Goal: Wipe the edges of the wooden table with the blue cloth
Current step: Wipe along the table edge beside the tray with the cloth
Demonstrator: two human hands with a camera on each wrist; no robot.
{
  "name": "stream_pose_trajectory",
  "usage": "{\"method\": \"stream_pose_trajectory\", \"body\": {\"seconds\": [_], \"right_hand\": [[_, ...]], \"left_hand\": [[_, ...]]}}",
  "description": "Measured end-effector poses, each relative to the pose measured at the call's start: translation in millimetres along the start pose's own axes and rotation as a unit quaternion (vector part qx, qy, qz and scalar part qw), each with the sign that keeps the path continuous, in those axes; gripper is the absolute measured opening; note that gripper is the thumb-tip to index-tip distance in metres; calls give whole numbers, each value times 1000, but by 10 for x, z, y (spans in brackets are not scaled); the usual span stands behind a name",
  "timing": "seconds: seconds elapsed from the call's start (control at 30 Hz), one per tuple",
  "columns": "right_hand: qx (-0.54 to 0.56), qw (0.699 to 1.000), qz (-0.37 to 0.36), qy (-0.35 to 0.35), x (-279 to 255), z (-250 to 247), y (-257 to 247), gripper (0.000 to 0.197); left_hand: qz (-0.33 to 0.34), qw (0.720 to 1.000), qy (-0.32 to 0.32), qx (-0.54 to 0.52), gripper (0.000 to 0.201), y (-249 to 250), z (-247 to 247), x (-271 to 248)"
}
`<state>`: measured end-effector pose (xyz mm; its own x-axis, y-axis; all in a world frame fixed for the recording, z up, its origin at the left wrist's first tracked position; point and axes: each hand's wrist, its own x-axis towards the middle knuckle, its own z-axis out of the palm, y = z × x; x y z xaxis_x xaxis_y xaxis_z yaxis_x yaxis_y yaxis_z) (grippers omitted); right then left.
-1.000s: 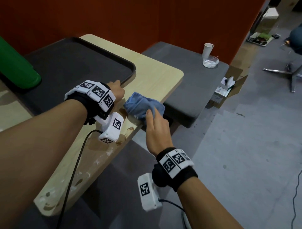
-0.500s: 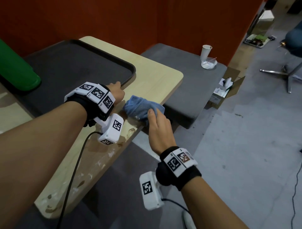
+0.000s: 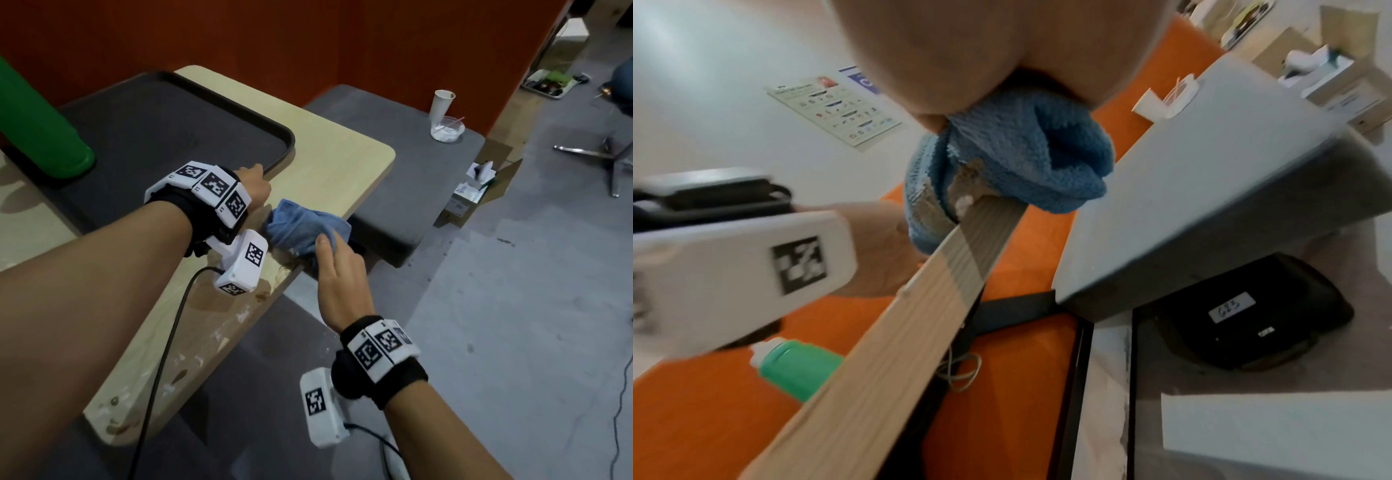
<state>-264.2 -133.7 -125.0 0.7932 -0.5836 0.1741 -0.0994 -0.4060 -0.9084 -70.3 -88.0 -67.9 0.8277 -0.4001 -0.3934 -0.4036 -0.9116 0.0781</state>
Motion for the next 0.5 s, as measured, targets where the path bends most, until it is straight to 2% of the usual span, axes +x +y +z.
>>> {"method": "stream_pose_trajectory", "body": {"seconds": [0.2,0.27,0.4,0.5], "right_hand": [[-45,998,42,27,447,-150,60,34],[-17,998,46,46,398,-129,31,39],[-11,999,31,24,146,3,16,39],[-10,998,47,49,263,-23,58,40]], "left_hand": [[5,1000,11,7,42,-38,32,58],[4,1000,15,5,43,-20,28,60],[-4,1000,23,4,48,0,54,65],[-1,1000,21,4,51,3,64,62]]}}
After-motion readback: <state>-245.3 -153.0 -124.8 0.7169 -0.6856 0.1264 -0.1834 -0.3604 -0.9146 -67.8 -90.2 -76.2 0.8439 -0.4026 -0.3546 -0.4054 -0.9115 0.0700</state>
